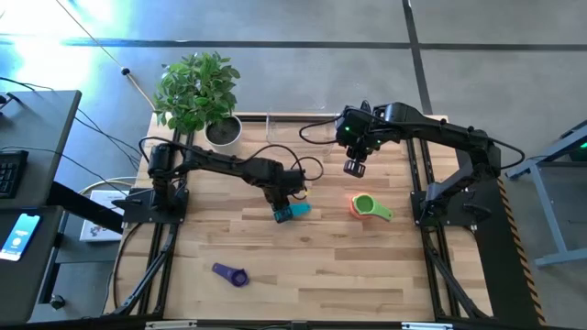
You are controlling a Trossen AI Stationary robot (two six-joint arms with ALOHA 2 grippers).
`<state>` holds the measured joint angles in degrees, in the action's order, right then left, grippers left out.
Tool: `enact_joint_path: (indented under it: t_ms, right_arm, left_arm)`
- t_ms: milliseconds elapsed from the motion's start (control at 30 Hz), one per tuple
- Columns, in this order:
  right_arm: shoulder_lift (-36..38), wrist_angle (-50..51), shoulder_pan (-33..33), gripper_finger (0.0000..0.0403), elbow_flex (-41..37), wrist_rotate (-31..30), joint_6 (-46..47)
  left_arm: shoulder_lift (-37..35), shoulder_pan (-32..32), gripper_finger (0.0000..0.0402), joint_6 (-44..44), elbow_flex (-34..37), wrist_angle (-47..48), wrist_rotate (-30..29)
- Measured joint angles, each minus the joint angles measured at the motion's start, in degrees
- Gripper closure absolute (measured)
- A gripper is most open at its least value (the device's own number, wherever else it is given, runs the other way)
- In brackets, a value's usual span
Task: Nest measuring cups in basket
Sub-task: Stack the light blue measuring cup on top of the green measuring cup
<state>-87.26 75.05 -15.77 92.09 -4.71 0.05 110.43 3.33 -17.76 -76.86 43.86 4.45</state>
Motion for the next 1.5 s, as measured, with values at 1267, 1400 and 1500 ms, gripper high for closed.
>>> enact_joint_path:
  t_ms: [1267,1400,1500]
  right_arm:
    - [-6.3,-35.5,5.3,0.0281,0.0,14.9,-6.3]
    - [-8.8,-39.9,7.2,0.0281,0.0,14.2,-9.7]
    - [-11.2,-41.8,8.1,0.0281,0.0,14.2,-11.0]
  left_arm:
    - [-39.3,-6.6,0.0325,-20.7,0.0,12.9,-13.4]
    - [-41.6,-7.3,0.0326,-20.5,-0.1,13.4,-15.9]
    - [-43.1,-7.3,0.0326,-20.1,-0.1,13.5,-17.6]
